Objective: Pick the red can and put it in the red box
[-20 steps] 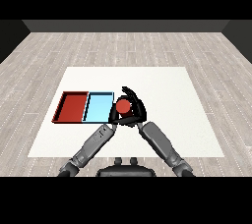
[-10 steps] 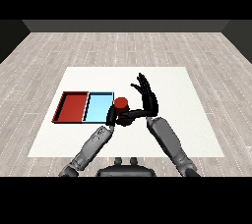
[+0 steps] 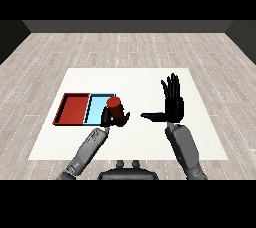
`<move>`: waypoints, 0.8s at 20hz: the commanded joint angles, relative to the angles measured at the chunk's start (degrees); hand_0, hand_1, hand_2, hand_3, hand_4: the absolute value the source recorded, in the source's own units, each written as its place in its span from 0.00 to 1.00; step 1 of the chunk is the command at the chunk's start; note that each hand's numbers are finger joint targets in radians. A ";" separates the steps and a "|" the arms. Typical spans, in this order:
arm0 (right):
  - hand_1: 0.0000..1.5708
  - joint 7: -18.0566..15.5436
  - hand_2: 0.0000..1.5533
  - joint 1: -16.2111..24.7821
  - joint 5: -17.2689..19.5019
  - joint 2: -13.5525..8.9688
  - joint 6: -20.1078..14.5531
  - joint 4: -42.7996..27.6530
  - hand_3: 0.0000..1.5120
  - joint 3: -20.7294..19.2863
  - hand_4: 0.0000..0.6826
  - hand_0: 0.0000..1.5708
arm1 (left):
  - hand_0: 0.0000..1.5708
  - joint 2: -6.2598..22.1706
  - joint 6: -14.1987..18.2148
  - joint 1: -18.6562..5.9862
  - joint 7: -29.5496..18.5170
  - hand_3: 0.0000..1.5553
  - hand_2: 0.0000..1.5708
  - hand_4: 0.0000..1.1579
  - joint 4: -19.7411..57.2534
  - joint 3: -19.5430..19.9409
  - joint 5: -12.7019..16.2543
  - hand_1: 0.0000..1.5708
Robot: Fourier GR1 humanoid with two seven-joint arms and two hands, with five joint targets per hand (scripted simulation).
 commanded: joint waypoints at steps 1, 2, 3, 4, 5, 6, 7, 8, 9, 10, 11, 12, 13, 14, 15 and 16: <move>0.00 -1.03 0.00 1.74 -4.01 -2.57 3.80 1.72 0.00 -7.27 0.00 0.00 | 1.00 3.59 -2.04 -0.87 2.70 0.94 1.00 0.97 -2.89 3.49 -0.52 1.00; 0.00 -3.73 0.00 7.27 -5.42 -3.54 5.85 0.54 0.00 -7.71 0.00 0.00 | 1.00 6.09 -2.01 1.93 1.55 0.94 1.00 0.97 -6.57 3.51 -0.73 1.00; 0.00 -5.02 0.00 6.96 -4.11 -2.22 4.98 3.76 0.00 -7.51 0.00 0.00 | 1.00 5.28 0.79 0.05 4.39 0.94 1.00 0.97 -6.69 3.06 -3.32 1.00; 0.00 -7.66 0.00 7.64 -4.41 -3.07 7.51 7.22 0.00 -8.25 0.00 0.00 | 1.00 7.10 0.64 -2.30 7.80 0.94 1.00 0.96 -7.57 4.25 -3.70 1.00; 0.00 -6.60 0.00 5.57 -2.76 -2.08 6.12 8.07 0.00 -7.43 0.00 0.00 | 1.00 9.06 -0.57 -0.25 8.70 0.94 0.99 0.96 -9.59 4.98 -3.89 1.00; 0.00 -6.14 0.00 11.75 -4.41 -5.17 8.08 4.07 0.00 -9.12 0.00 0.00 | 1.00 11.69 -2.26 1.41 7.76 0.94 0.99 0.96 -10.53 6.82 -2.25 1.00; 0.00 -4.50 0.00 11.28 -4.01 -5.47 7.89 3.97 0.00 -8.97 0.00 0.00 | 1.00 11.18 -0.75 -0.15 7.09 0.93 0.99 0.96 -6.83 7.10 -4.72 1.00; 0.00 -4.71 0.00 10.80 -2.34 -4.52 6.85 5.77 0.00 -8.05 0.00 0.00 | 1.00 12.53 -1.83 1.12 5.69 0.92 0.99 0.96 -7.16 7.89 -4.76 1.00; 0.00 -7.73 0.00 12.47 -1.73 -4.82 7.83 9.50 0.00 -8.87 0.00 0.00 | 1.00 14.66 -2.28 0.04 12.54 0.91 0.99 0.97 -13.05 8.57 -3.78 1.00; 0.00 -9.34 0.00 13.60 0.16 -2.61 6.76 11.33 0.00 -6.93 0.00 0.00 | 1.00 13.24 -1.31 1.24 10.32 0.91 0.99 0.97 -11.01 9.05 -4.30 1.00; 0.00 -7.69 0.00 15.03 -1.29 -4.05 8.33 8.46 0.00 -7.78 0.00 0.00 | 1.00 12.82 -0.63 -3.16 10.86 0.91 0.99 0.97 -6.62 9.54 -6.98 1.00; 0.00 -10.27 0.00 13.86 -3.35 -3.49 10.60 14.00 0.00 -9.52 0.00 0.00 | 1.00 14.13 -0.40 0.44 10.16 0.91 0.99 0.98 -8.12 9.44 -7.55 1.00; 0.00 -10.67 0.00 15.17 -2.90 -3.68 11.56 14.10 0.00 -8.90 0.00 0.00 | 1.00 15.13 -1.11 -3.10 13.08 0.92 0.99 0.98 -7.43 11.09 -7.66 1.00; 0.00 -8.42 0.00 12.18 -3.59 -4.94 11.34 15.07 0.00 -10.68 0.00 0.00 | 1.00 17.84 -4.61 -3.82 9.83 0.92 0.99 0.98 -3.42 14.58 -5.36 1.00; 0.00 -13.09 0.00 17.48 -0.60 -0.68 9.69 14.36 0.00 -6.48 0.00 0.00 | 1.00 19.22 -4.05 -3.15 14.76 0.92 0.99 0.97 -5.47 13.56 -6.89 1.00; 0.00 -11.94 0.00 18.50 -1.88 -3.43 11.78 13.65 0.00 -8.00 0.00 0.00 | 1.00 20.79 -4.77 -5.28 12.67 0.90 0.98 0.97 -0.07 15.67 -7.18 1.00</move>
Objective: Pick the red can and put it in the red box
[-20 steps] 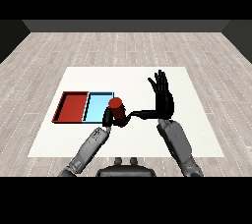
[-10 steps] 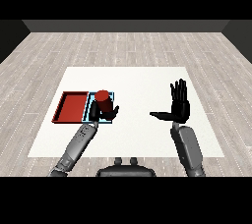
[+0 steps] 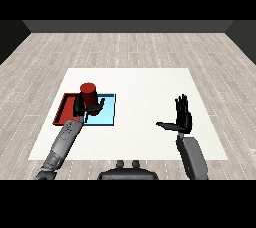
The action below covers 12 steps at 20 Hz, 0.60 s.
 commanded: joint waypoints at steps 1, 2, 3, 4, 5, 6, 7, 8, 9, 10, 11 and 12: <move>0.00 -2.82 0.00 1.75 0.45 0.97 1.36 4.18 0.00 -0.43 0.00 0.00 | 0.91 3.20 -1.88 -5.52 1.27 0.89 0.92 0.96 8.68 4.31 -1.76 0.91; 0.00 -1.77 0.00 2.98 0.52 0.01 2.20 3.24 0.00 -0.08 0.00 0.00 | 0.92 2.64 -0.74 -8.79 1.87 0.90 0.93 0.96 12.03 3.85 -4.00 0.92; 0.00 0.22 0.00 2.67 -1.55 -0.63 2.00 2.14 0.00 -2.28 0.00 0.00 | 1.00 3.53 -2.27 -8.63 0.08 0.92 0.96 0.95 15.59 5.38 -3.09 1.00; 0.00 0.24 0.00 1.78 0.19 0.95 0.74 2.13 0.00 -0.28 0.00 0.00 | 0.98 6.39 -3.78 -8.09 1.45 0.93 0.85 0.95 15.28 6.08 -3.48 0.98; 0.00 -4.30 0.00 4.56 -0.59 1.32 2.73 4.11 0.00 -1.15 0.00 0.00 | 0.98 4.87 -3.26 -7.98 1.04 0.93 0.93 0.94 20.11 7.08 -2.44 0.98; 0.00 -1.15 0.00 0.69 0.27 0.48 1.33 4.18 0.00 -1.38 0.00 0.00 | 0.98 4.69 -2.25 -7.72 -0.88 0.93 0.97 0.93 23.59 6.96 -4.11 0.98; 0.00 0.10 0.00 0.49 -0.84 -1.45 2.76 5.00 0.00 -2.78 0.00 0.00 | 1.00 7.18 -4.42 -5.97 -2.25 0.92 0.98 0.94 25.10 10.29 -1.04 1.00; 0.00 -1.30 0.00 2.10 2.40 0.81 0.28 2.45 0.00 0.36 0.00 0.00 | 1.00 6.70 -2.72 -8.12 -2.47 0.94 0.99 0.95 29.55 10.17 -3.14 1.00; 0.00 -4.27 0.00 1.06 3.18 1.61 0.69 5.90 0.00 0.24 0.00 0.00 | 1.00 7.78 -4.94 -7.58 -3.39 0.94 0.99 0.95 31.71 11.90 -1.25 1.00; 0.00 -1.88 0.00 3.42 1.59 -0.03 2.10 2.72 0.00 -0.37 0.00 0.00 | 1.00 8.12 -4.43 -6.51 -5.14 0.95 1.00 0.95 33.51 13.00 -1.28 1.00; 0.00 -2.81 0.00 2.48 0.98 -0.28 1.98 2.98 0.00 -2.05 0.00 0.00 | 1.00 6.06 -3.65 -11.40 -5.50 0.96 1.00 0.94 40.53 12.64 -2.76 1.00; 0.00 -2.49 0.00 -0.40 1.49 -0.68 1.47 4.64 0.00 -2.68 0.00 0.00 | 1.00 6.22 -4.79 -11.37 -7.31 0.96 1.00 0.94 44.23 13.64 -1.96 1.00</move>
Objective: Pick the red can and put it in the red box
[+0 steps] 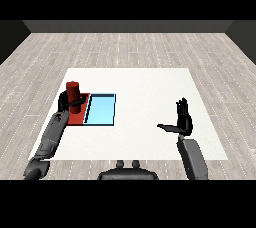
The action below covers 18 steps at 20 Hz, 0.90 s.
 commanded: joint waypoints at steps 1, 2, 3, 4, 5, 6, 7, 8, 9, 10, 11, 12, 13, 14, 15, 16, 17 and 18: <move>0.00 -2.01 0.00 -1.83 0.71 0.54 0.98 3.13 0.00 -0.03 0.00 0.00 | 1.00 -1.59 0.62 -2.03 -6.09 0.96 1.00 0.94 15.61 3.20 -0.36 1.00; 0.00 -2.15 0.00 -1.97 0.37 1.00 0.58 1.85 0.00 -0.29 0.00 0.00 | 1.00 -1.07 1.05 -4.19 -6.61 0.96 1.00 0.93 19.39 4.54 -0.37 1.00; 0.00 -4.25 0.00 -1.34 0.19 0.32 2.37 4.23 0.00 -1.06 0.00 0.00 | 1.00 -0.22 0.50 -4.26 -6.47 0.96 1.00 0.92 21.31 4.88 -0.68 1.00; 0.00 -2.38 0.00 -2.54 0.15 -0.18 2.52 3.81 0.00 -0.72 0.00 0.00 | 1.00 -2.44 3.40 -5.69 -7.44 0.97 1.00 0.90 25.30 3.45 -3.09 1.00; 0.00 -4.67 0.00 -0.71 0.71 0.00 2.29 3.29 0.00 -0.98 0.00 0.00 | 0.94 -0.23 1.58 -6.01 -7.56 0.94 0.95 0.88 27.91 4.77 -2.36 0.94; 0.00 -1.95 0.00 -2.53 0.45 -2.12 2.14 1.29 0.00 -1.97 0.00 0.00 | 0.89 1.41 2.24 -6.14 -4.89 0.92 0.91 0.90 29.47 4.13 -3.63 0.89; 0.00 -4.11 0.00 -2.39 1.22 -0.65 1.95 3.18 0.00 -1.30 0.00 0.00 | 0.90 0.58 4.25 -7.45 -4.74 0.89 0.90 0.87 32.12 4.61 -4.03 0.90; 0.00 -4.70 0.00 -0.84 1.94 0.08 1.46 1.72 0.00 -0.22 0.00 0.00 | 0.64 1.37 3.31 -9.14 -2.94 0.78 0.68 0.81 34.48 4.14 -4.73 0.64; 0.00 -4.06 0.00 -0.45 3.22 0.36 -0.04 -1.26 0.00 0.70 0.00 0.00 | 0.44 1.44 2.97 -9.27 -2.94 0.53 0.48 0.71 36.24 3.84 -5.29 0.44; 0.00 -5.72 0.00 1.11 1.89 -1.44 2.15 -0.17 0.00 -1.30 0.00 0.00 | 0.21 1.14 3.36 -9.75 -2.68 0.21 0.29 0.62 38.11 3.25 -6.21 0.21; 0.00 -4.35 0.00 -0.41 1.84 0.00 0.73 -0.94 0.00 -0.80 0.00 0.00 | 0.34 0.10 4.02 -9.01 -4.74 0.00 0.39 0.57 39.66 3.31 -6.48 0.34; 0.00 -3.75 0.00 -0.34 1.14 -1.47 1.99 -0.43 0.00 -1.74 0.00 0.00 | 0.40 -1.11 5.84 -8.52 -4.31 0.09 0.43 0.59 40.93 4.42 -5.65 0.40; 0.00 -6.40 0.00 2.54 1.28 -0.74 3.05 -1.32 0.00 -0.82 0.00 0.00 | 0.54 -0.74 5.39 -10.54 -2.17 0.00 0.51 0.61 41.97 5.18 -5.06 0.54; 0.00 -5.27 0.00 -0.58 2.09 0.67 0.88 -1.29 0.00 -0.37 0.00 0.00 | 0.51 0.11 3.63 -11.91 -1.29 0.00 0.48 0.61 43.30 4.37 -6.03 0.51; 0.00 -6.62 0.00 -0.38 1.93 0.04 1.73 0.42 0.00 -1.33 0.00 0.00 | 0.48 -1.30 3.02 -13.07 -0.78 0.00 0.48 0.58 43.62 5.93 -4.44 0.48; 0.00 -6.92 0.00 -0.15 1.89 -0.53 1.86 0.40 0.00 -1.97 0.00 0.00 | 0.72 -0.35 0.88 -11.86 -3.22 0.00 0.70 0.45 43.13 7.75 -2.59 0.72; 0.00 -7.08 0.00 -0.05 1.24 -0.70 3.61 1.33 0.00 -1.60 0.00 0.00 | 0.79 0.88 0.48 -11.92 -2.96 0.00 0.74 0.39 44.86 5.26 -5.45 0.79; 0.00 -8.02 0.00 -1.33 2.07 0.68 3.25 2.89 0.00 -0.67 0.00 0.00 | 0.45 -0.33 -1.52 -11.86 -4.56 0.00 0.44 0.44 44.59 5.83 -4.81 0.45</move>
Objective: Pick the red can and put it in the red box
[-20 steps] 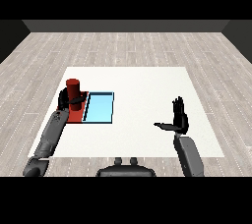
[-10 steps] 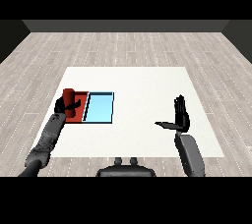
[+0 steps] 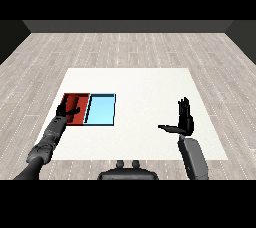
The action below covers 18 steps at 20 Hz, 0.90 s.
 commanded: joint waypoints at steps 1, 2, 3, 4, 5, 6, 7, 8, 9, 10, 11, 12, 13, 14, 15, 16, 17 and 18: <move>0.00 -0.56 0.00 0.23 -0.43 0.49 1.16 -0.38 0.00 0.32 0.00 0.00 | 0.15 1.37 -6.76 -1.01 -0.37 0.00 0.29 0.59 3.82 -2.13 -2.62 0.15; 0.00 0.80 0.00 0.40 -1.24 0.13 0.68 -1.63 0.00 -0.58 0.00 0.00 | 0.00 1.72 -6.11 -0.49 0.66 0.00 0.00 0.56 5.16 -3.39 -4.07 0.00; 0.00 -2.70 0.00 -0.93 -0.26 1.05 1.35 1.54 0.00 -0.08 0.00 0.00 | 0.00 1.31 -5.88 -1.20 1.80 0.00 0.00 0.56 5.79 -4.96 -5.72 0.00; 0.00 0.61 0.00 1.83 -0.49 0.09 0.87 -4.11 0.00 0.52 0.00 0.00 | 0.00 1.59 -5.45 -1.56 3.59 0.00 0.00 0.28 6.70 -6.35 -7.24 0.00; 0.00 0.26 0.00 0.91 -1.83 -0.52 2.07 -2.60 0.00 -0.85 0.00 0.00 | 0.00 3.32 -7.21 -3.48 5.62 0.00 0.00 0.00 7.28 -6.79 -7.78 0.00; 0.00 -2.81 0.00 1.96 -1.00 0.44 2.32 -1.53 0.00 -0.45 0.00 0.00 | 0.00 3.68 -9.16 -3.00 5.12 0.00 0.00 0.00 7.40 -5.71 -6.75 0.00; 0.00 -1.29 0.00 -0.66 0.49 2.27 0.30 -1.07 0.00 1.31 0.00 0.00 | 0.00 1.18 -6.61 -5.95 9.64 0.00 0.00 0.00 7.76 -7.12 -8.26 0.00; 0.00 -0.83 0.00 1.56 0.51 2.56 0.05 -3.47 0.00 1.85 0.00 0.00 | 0.00 4.10 -8.92 -3.63 7.40 0.00 0.00 0.00 7.98 -6.22 -7.42 0.00; 0.00 -1.10 0.00 2.16 -0.36 1.72 0.99 -3.42 0.00 0.80 0.00 0.00 | 0.00 4.00 -10.59 -5.48 10.45 0.00 0.00 0.00 8.54 -6.16 -7.35 0.00; 0.00 2.27 0.00 1.48 -2.23 -0.56 2.68 -5.17 0.00 -0.47 0.00 0.00 | 0.00 1.63 -6.07 -4.78 9.77 0.00 0.00 0.00 7.39 -3.96 -5.19 0.00; 0.00 -1.39 0.00 1.05 -0.01 0.90 0.86 -3.72 0.00 -0.26 0.00 0.00 | 0.00 2.29 -7.86 -4.65 9.51 0.00 0.00 0.00 7.31 -3.32 -4.55 0.00; 0.00 -1.72 0.00 1.34 -2.37 -0.06 3.16 -2.40 0.00 -2.21 0.00 0.00 | 0.00 2.11 -4.63 -3.99 8.66 0.00 0.00 0.00 6.30 -3.25 -4.58 0.00; 0.00 -3.09 0.00 4.63 -0.25 1.91 2.65 -3.45 0.00 1.25 0.00 0.00 | 0.00 0.97 -3.49 -2.02 4.36 0.00 0.00 0.00 5.19 -0.67 -1.96 0.00; 0.00 -2.47 0.00 1.56 0.47 1.59 2.10 -3.22 0.00 1.24 0.00 0.00 | 0.00 0.77 0.26 -1.40 0.48 0.00 0.00 0.00 2.63 0.99 -0.34 0.00; 0.00 -2.49 0.00 2.26 -0.65 1.25 2.27 -3.71 0.00 0.09 0.00 0.00 | 0.00 1.31 2.06 1.14 -5.00 0.00 0.00 0.00 0.89 3.54 2.12 0.00; 0.00 -0.89 0.00 3.10 -0.83 0.40 3.00 -5.61 0.00 0.66 0.00 0.00 | 0.00 1.99 0.68 -1.47 -5.49 0.00 0.00 0.00 -1.01 5.40 3.97 0.00; 0.00 -2.83 0.00 3.40 -0.13 1.88 2.53 -4.46 0.00 1.47 0.00 0.00 | 0.00 -1.25 0.78 -2.36 -9.25 0.00 0.00 0.00 -4.06 8.66 7.41 0.00; 0.00 -2.24 0.00 2.33 -1.27 0.48 3.42 -3.25 0.00 -0.27 0.00 0.00 | 0.00 -1.40 0.64 -0.99 -13.65 0.00 0.00 0.00 -6.06 10.30 9.08 0.00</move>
